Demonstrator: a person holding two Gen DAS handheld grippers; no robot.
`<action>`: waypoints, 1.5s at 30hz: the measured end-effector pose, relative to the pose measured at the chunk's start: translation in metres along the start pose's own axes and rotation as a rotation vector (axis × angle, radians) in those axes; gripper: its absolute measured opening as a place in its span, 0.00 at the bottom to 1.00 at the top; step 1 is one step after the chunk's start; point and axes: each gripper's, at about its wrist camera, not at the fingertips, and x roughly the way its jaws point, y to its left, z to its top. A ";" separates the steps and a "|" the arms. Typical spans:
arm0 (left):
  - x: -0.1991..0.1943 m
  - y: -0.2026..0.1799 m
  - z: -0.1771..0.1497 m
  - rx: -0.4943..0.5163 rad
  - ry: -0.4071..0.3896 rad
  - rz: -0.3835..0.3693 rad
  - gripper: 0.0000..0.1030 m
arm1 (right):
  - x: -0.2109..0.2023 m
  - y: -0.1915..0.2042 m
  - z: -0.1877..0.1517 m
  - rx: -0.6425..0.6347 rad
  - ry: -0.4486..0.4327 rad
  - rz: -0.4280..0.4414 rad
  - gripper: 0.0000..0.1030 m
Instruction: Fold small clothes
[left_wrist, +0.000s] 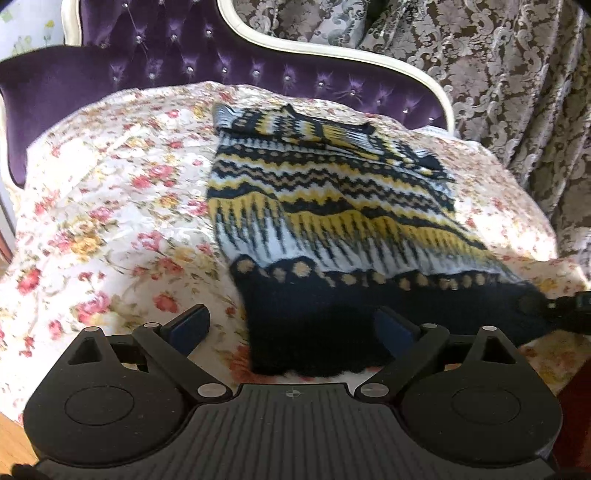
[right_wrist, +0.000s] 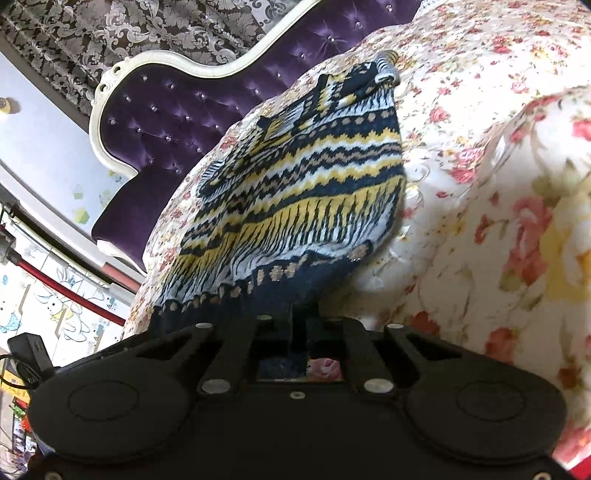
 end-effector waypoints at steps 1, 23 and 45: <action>0.000 -0.001 0.000 -0.005 0.007 -0.015 0.92 | -0.001 0.000 0.000 0.000 0.000 0.004 0.16; 0.020 0.025 0.007 -0.214 0.002 -0.128 0.08 | 0.001 0.001 0.003 -0.023 0.005 0.038 0.14; 0.004 0.024 0.134 -0.224 -0.277 -0.282 0.07 | -0.003 0.021 0.119 -0.006 -0.204 0.208 0.14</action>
